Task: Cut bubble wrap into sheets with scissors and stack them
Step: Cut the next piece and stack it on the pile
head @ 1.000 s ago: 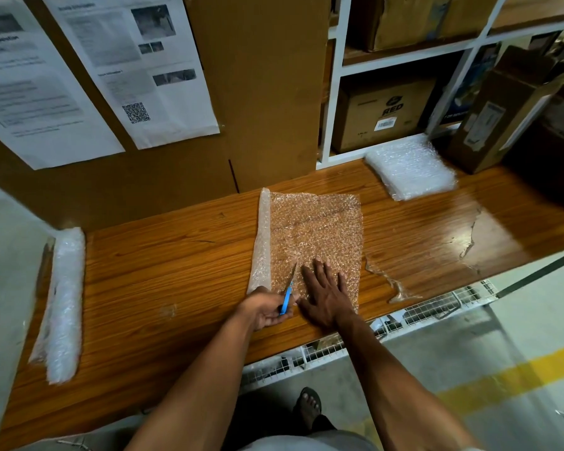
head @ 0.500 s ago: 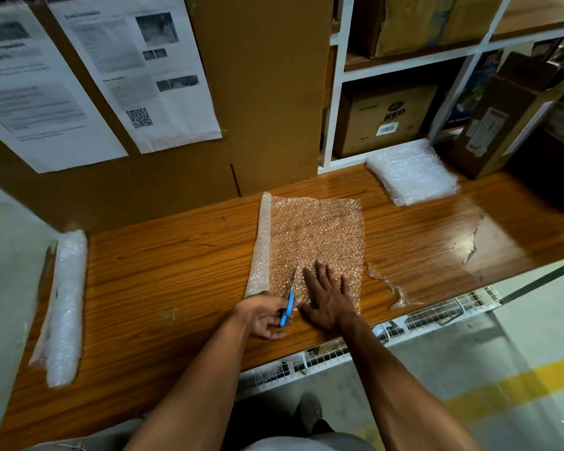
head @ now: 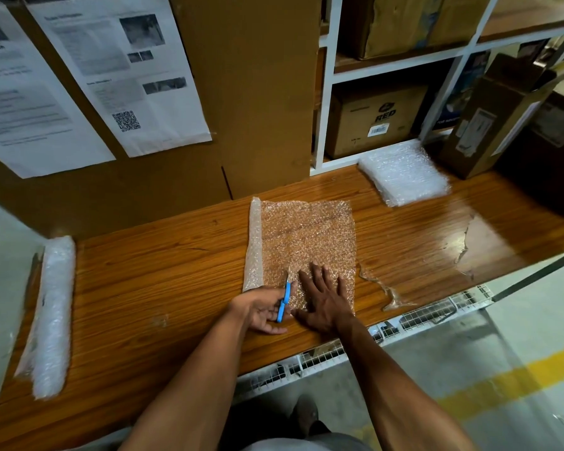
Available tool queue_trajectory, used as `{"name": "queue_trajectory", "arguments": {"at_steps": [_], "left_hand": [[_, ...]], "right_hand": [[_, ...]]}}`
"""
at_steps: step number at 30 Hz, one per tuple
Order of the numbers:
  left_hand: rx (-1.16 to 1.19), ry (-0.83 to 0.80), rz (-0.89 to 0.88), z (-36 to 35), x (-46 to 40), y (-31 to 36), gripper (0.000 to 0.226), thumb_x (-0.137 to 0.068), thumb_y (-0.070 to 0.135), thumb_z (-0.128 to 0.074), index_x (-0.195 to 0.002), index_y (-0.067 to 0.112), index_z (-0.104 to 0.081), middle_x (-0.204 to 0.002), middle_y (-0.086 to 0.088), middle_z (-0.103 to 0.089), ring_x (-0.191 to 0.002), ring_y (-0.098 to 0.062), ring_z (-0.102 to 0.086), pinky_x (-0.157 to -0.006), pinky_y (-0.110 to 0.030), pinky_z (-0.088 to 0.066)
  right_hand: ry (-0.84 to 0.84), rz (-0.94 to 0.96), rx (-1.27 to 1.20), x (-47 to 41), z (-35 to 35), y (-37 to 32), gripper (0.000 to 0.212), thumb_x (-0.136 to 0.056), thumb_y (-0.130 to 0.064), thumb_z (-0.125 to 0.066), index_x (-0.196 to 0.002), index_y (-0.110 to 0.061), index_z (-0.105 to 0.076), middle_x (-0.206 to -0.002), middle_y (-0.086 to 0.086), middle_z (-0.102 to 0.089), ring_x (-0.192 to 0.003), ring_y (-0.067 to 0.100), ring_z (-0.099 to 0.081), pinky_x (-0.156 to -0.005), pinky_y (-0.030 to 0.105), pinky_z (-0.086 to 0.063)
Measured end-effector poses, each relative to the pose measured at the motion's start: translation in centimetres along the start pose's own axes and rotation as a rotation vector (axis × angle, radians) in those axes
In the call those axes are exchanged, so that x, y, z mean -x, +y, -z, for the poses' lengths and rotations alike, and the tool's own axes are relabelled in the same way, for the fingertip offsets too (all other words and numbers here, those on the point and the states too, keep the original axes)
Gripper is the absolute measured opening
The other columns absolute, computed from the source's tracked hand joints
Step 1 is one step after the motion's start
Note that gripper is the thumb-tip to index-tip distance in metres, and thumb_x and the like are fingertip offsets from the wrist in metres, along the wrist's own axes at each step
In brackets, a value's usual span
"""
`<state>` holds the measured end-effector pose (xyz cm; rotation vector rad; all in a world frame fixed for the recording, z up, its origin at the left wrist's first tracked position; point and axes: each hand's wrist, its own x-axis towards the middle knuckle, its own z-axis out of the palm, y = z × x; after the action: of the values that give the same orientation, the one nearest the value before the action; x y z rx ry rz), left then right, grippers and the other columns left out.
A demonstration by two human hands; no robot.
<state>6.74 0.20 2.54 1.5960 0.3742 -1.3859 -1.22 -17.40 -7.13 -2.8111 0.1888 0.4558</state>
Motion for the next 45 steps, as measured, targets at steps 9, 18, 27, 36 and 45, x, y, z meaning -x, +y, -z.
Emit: {"name": "queue_trajectory", "arguments": {"at_steps": [9,18,27,36,45], "left_hand": [[-0.02,0.058,-0.026,0.1,-1.3,0.7,0.067,-0.076,0.051,-0.085,-0.119,0.006,-0.063,-0.109,-0.014,-0.068,-0.096,-0.023,-0.068,-0.07,-0.035,-0.062],[-0.032,0.169,-0.092,-1.0,-2.7,0.2,0.029,-0.088,0.034,-0.081,-0.099,0.01,-0.071,-0.097,-0.01,-0.077,-0.083,-0.018,-0.074,-0.054,-0.02,-0.052],[-0.038,0.193,-0.114,-0.5,-3.1,0.1,0.034,-0.083,0.025,-0.086,-0.108,0.005,-0.075,-0.094,-0.011,-0.08,-0.081,-0.014,-0.075,-0.051,-0.017,-0.046],[-0.087,0.008,-0.01,-0.3,-2.5,2.0,0.044,-0.085,0.051,-0.08,-0.104,0.013,-0.067,-0.101,-0.006,-0.069,-0.091,-0.018,-0.065,-0.073,-0.03,-0.056],[-0.044,0.042,-0.088,-1.0,-3.2,3.1,0.041,-0.089,0.049,-0.076,-0.104,0.012,-0.067,-0.096,-0.007,-0.068,-0.089,-0.018,-0.063,-0.067,-0.026,-0.053]], "right_hand": [[0.058,0.01,-0.025,-0.8,1.1,0.3,0.086,-0.102,-0.073,-0.024,-0.164,-0.03,0.018,-0.168,0.005,0.029,-0.156,0.029,0.026,-0.122,0.062,0.017],[-0.003,0.015,0.014,-2.1,0.8,1.2,0.091,-0.099,-0.075,-0.025,-0.164,-0.029,0.02,-0.167,0.006,0.033,-0.155,0.031,0.029,-0.121,0.062,0.018],[0.018,0.021,0.019,-2.1,0.4,1.8,0.097,-0.095,-0.082,-0.023,-0.161,-0.029,0.025,-0.168,0.006,0.034,-0.155,0.031,0.029,-0.122,0.061,0.018],[0.005,0.014,0.045,-1.9,0.8,1.8,0.104,-0.09,-0.089,-0.02,-0.162,-0.029,0.025,-0.168,0.007,0.034,-0.155,0.032,0.029,-0.117,0.061,0.022],[0.069,0.009,0.013,-1.6,0.8,1.9,0.098,-0.09,-0.089,-0.005,-0.166,-0.03,0.013,-0.17,0.003,0.028,-0.156,0.029,0.028,-0.124,0.062,0.015]]}}
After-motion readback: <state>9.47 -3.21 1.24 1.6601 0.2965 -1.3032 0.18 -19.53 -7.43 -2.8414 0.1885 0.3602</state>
